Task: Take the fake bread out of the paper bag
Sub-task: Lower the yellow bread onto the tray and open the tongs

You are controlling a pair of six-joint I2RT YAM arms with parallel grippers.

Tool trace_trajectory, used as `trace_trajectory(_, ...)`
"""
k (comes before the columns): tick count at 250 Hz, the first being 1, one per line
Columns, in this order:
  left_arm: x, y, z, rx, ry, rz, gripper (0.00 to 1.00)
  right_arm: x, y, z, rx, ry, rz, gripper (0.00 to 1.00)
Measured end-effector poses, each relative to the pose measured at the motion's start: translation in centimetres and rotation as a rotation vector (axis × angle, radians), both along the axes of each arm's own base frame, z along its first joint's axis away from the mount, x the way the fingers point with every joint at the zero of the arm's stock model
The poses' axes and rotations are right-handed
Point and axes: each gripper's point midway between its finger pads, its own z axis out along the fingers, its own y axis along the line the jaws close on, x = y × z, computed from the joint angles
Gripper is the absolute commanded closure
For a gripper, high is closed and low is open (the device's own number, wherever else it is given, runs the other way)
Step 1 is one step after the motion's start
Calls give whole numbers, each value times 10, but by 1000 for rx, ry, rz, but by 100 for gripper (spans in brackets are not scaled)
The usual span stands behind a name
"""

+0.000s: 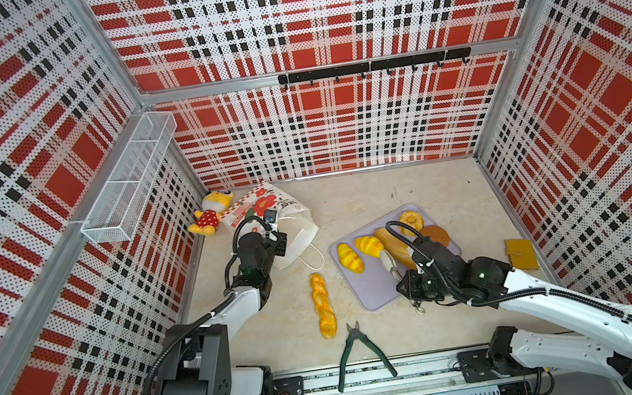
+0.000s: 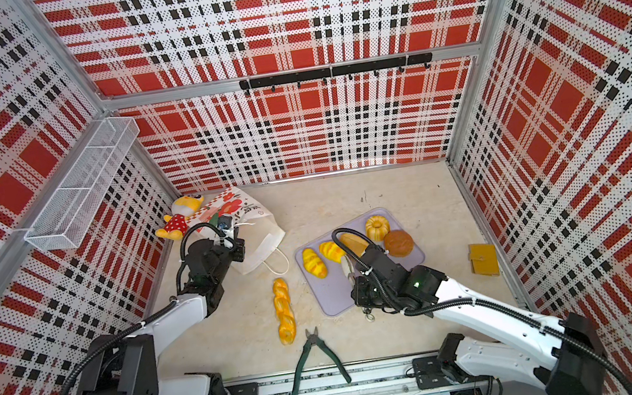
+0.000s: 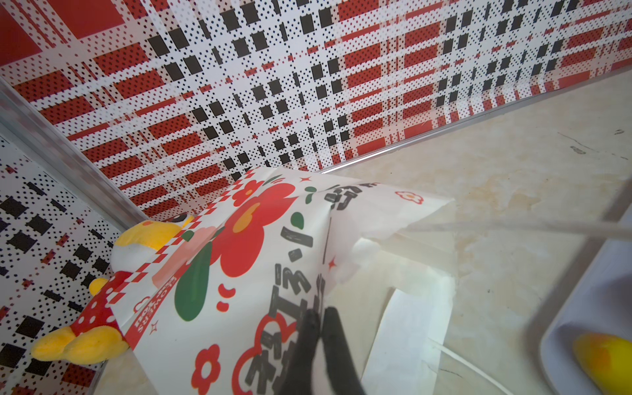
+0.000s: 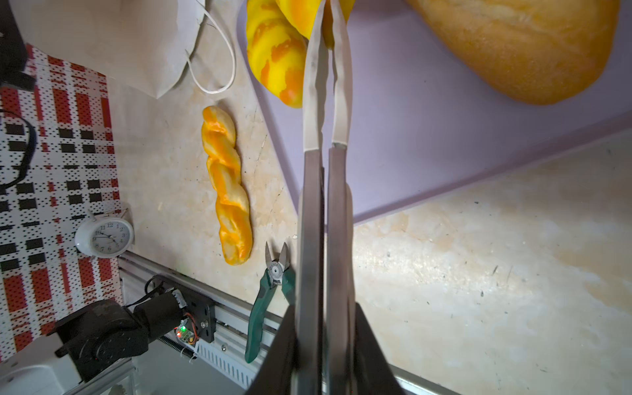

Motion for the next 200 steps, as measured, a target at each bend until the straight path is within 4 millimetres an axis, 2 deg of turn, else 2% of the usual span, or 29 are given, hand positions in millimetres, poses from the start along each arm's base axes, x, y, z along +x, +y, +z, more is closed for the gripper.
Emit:
trace_trajectory(69,0,-1,0,0,0,-4,100,13,6,-13,-16,9,-13,100)
trace_trajectory(88,0,-1,0,1,0,-4,100,15,8,-15,-15,10,-12,78)
trace_trajectory(100,0,-2,0,1,0,-5,100,15,8,-16,-15,13,-9,72)
trace_trajectory(128,0,-2,0,2,0,-5,100,15,9,-17,-17,16,-4,66)
trace_trajectory(200,0,-2,0,4,-1,-6,100,7,3,-16,-24,35,1,62)
